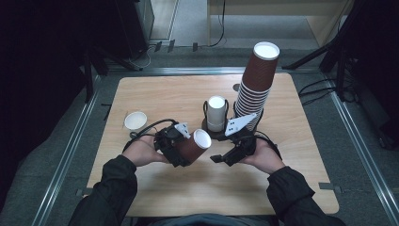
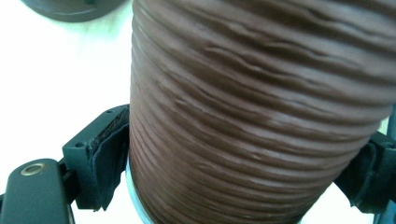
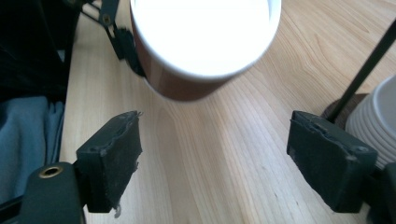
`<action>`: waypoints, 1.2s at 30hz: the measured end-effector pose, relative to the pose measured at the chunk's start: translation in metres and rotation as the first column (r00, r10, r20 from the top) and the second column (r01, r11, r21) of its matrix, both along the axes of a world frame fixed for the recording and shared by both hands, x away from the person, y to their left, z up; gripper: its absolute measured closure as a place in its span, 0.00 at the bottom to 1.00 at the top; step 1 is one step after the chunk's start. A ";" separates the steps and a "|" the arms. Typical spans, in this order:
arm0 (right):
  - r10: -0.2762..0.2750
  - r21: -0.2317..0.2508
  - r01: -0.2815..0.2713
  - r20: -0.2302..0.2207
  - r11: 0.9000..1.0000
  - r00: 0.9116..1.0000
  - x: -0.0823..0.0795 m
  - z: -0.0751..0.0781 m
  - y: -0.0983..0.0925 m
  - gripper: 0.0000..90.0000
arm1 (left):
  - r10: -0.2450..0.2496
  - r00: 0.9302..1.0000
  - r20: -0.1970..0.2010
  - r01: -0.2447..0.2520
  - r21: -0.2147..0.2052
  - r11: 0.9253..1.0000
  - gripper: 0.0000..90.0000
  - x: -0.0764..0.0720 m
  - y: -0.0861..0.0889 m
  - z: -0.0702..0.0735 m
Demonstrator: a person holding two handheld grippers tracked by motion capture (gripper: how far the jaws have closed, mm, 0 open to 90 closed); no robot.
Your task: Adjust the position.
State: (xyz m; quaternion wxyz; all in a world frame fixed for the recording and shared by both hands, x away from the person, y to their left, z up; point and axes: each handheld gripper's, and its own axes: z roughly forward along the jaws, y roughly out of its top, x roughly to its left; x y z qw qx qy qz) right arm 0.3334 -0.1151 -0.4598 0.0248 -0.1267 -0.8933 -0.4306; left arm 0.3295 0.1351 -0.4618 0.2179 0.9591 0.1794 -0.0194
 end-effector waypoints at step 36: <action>0.147 -0.070 -0.147 0.005 0.987 0.989 -0.011 0.002 0.028 0.25 | -0.117 0.993 0.009 0.117 0.021 0.993 0.06 -0.016 -0.030 -0.013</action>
